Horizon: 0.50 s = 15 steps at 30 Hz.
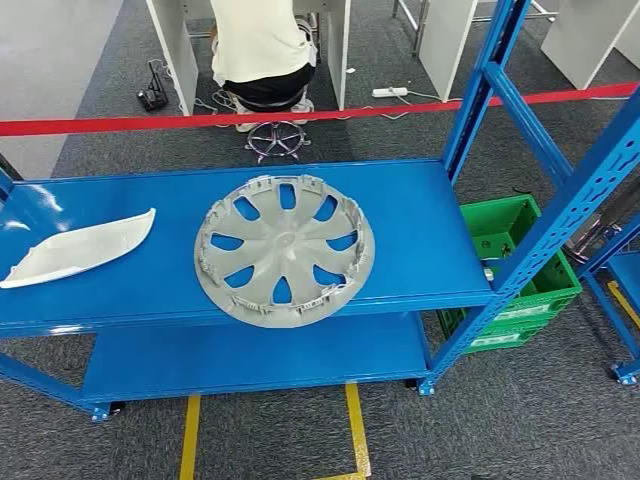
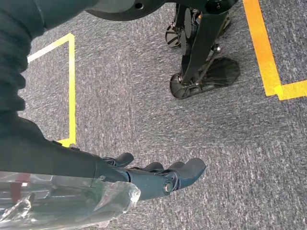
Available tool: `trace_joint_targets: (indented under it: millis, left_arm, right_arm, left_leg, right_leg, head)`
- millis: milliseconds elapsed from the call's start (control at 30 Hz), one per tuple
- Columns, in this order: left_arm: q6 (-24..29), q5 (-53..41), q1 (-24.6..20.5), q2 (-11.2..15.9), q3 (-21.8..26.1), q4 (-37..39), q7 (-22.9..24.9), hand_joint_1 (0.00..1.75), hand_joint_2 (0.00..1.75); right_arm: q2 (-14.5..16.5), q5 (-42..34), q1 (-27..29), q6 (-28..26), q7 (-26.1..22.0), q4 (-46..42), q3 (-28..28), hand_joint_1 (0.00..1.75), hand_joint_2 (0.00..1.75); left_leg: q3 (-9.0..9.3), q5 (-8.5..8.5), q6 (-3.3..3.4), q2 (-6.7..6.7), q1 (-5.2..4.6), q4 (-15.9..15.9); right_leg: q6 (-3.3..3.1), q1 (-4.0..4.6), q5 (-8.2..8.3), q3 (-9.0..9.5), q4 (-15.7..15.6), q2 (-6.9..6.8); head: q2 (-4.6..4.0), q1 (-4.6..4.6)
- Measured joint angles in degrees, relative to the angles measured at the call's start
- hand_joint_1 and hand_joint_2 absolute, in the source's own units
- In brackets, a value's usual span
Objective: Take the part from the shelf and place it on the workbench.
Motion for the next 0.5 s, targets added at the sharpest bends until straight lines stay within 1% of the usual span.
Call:
trace_joint_targets:
  millis: [500]
  left_arm:
    - [0.0, 0.0, 0.0, 0.0, 0.0, 0.0, 0.0, 0.00, 0.00]
  right_arm:
    - [0.0, 0.0, 0.0, 0.0, 0.0, 0.2, 0.2, 0.00, 1.75]
  left_leg:
    - [0.00, 0.00, 0.00, 0.00, 0.00, 0.0]
  right_leg:
    - [0.00, 0.00, 0.00, 0.00, 0.0, 0.00]
  head:
    - [0.00, 0.00]
